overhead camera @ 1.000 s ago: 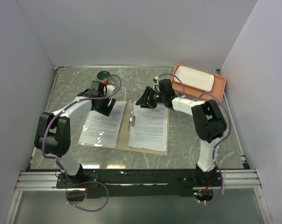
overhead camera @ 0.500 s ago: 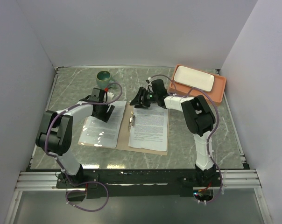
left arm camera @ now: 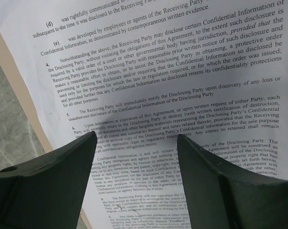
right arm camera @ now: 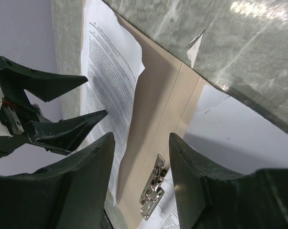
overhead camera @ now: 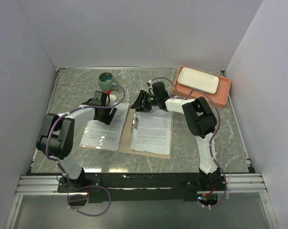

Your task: Put the files into the folder

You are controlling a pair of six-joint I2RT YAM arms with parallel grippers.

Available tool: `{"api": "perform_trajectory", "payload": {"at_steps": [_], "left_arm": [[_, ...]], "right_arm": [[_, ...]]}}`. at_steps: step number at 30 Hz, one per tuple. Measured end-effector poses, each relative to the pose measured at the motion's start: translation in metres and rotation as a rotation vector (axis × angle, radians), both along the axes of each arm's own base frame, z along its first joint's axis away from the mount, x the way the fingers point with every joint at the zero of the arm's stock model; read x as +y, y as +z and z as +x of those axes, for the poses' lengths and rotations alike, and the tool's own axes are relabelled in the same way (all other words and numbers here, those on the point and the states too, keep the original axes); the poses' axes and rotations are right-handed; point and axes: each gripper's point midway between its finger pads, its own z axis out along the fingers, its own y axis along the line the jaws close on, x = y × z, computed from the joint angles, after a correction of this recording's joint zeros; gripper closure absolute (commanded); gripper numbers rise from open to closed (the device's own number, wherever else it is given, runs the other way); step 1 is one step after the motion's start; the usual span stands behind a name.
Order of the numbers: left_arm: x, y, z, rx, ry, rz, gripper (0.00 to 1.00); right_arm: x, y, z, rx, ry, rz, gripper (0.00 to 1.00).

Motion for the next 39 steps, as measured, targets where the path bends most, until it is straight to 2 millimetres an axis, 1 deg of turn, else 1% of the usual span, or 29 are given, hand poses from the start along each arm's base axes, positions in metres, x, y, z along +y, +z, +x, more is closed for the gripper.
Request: {"api": "perform_trajectory", "payload": {"at_steps": [8, 14, 22, 39], "left_arm": [[0.0, 0.0, -0.001, -0.004, 0.0, -0.002, 0.27], [0.001, 0.0, -0.003, -0.009, -0.004, 0.0, 0.28], [0.003, 0.001, -0.007, -0.01, -0.004, 0.007, 0.29], [0.004, 0.001, -0.008, -0.009, -0.005, 0.011, 0.31]], "right_arm": [[0.008, -0.001, -0.008, 0.015, 0.022, 0.007, 0.43], [0.01, -0.01, -0.013, 0.039, 0.031, 0.004, 0.43], [0.009, -0.016, -0.019, 0.065, 0.033, 0.013, 0.44], [0.022, -0.001, -0.025, 0.082, 0.051, 0.109, 0.46]]}}
